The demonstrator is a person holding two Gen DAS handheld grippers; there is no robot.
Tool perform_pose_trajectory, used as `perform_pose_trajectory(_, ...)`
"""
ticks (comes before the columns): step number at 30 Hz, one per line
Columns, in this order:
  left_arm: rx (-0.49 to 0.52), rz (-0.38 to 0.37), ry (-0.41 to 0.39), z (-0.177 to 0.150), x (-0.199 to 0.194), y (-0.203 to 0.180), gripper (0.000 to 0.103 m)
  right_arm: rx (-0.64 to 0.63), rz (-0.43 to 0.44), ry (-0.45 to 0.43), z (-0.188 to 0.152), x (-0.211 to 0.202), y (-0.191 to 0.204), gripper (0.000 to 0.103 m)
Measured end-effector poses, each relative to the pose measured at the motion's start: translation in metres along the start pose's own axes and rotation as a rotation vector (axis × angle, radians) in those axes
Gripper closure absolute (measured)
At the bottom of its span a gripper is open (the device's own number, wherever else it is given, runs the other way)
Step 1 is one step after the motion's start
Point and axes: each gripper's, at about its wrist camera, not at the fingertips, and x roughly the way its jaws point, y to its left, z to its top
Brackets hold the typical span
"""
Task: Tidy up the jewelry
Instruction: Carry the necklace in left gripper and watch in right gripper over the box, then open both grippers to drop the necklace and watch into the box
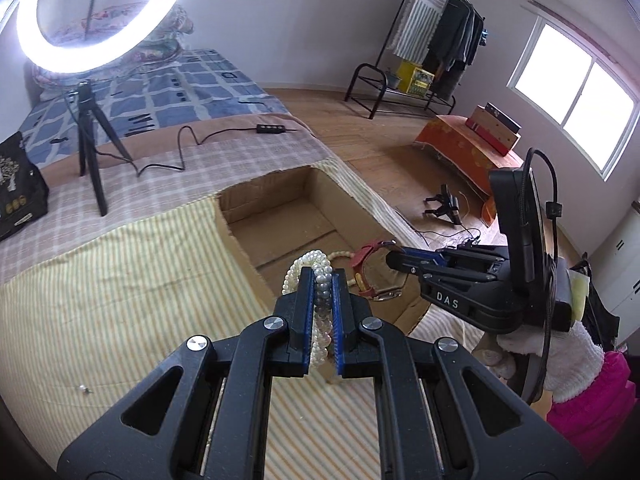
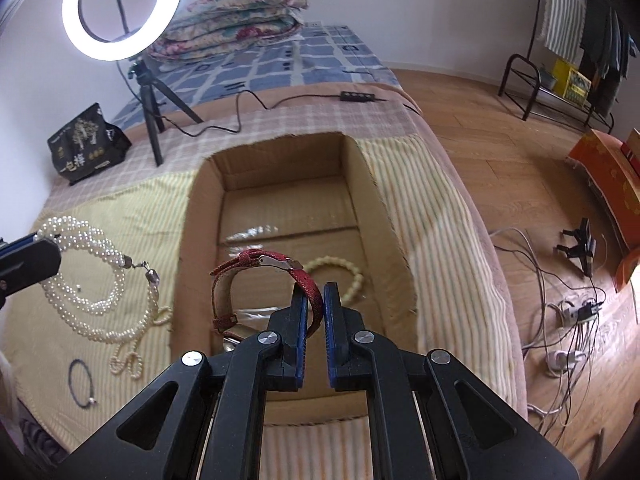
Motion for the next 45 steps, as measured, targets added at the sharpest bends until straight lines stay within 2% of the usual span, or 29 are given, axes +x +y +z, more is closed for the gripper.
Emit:
perform_pose_trajectory(9,-0.001,0.008,0.018,0.008,0.036,-0.007,0.097,0.013,-0.026,0.053,-0.016,0.010,-0.023,0.096)
perform_pose_trajectory(18,-0.031,0.026,0.034,0.014,0.064,0.006,0.097,-0.003,-0.025,0.079,-0.022,0.018,-0.024,0.096)
perform_pose_trajectory(21,-0.032,0.027,0.038,0.014,0.068,0.009,0.097,-0.011,-0.021,0.084,-0.023,0.021,-0.021,0.092)
perform_pose_trajectory(26,-0.034,0.042,0.025,0.015,0.065,0.010,0.097,-0.020,-0.018,0.087,-0.023,0.020,-0.016,0.085)
perform_pose_trajectory(33,-0.020,0.062,0.030,0.012,0.058,0.013,0.097,-0.009,-0.024,0.068,-0.019,0.014,-0.015,0.084)
perform_pose_trajectory(35,-0.016,0.067,0.025,0.011,0.052,0.014,0.097,-0.005,-0.039,0.057,-0.018,0.011,-0.016,0.072)
perform_pose_trajectory(45,-0.022,0.102,-0.002,0.008,0.017,0.031,0.097,-0.003,-0.045,0.033,-0.015,0.002,-0.013,0.072)
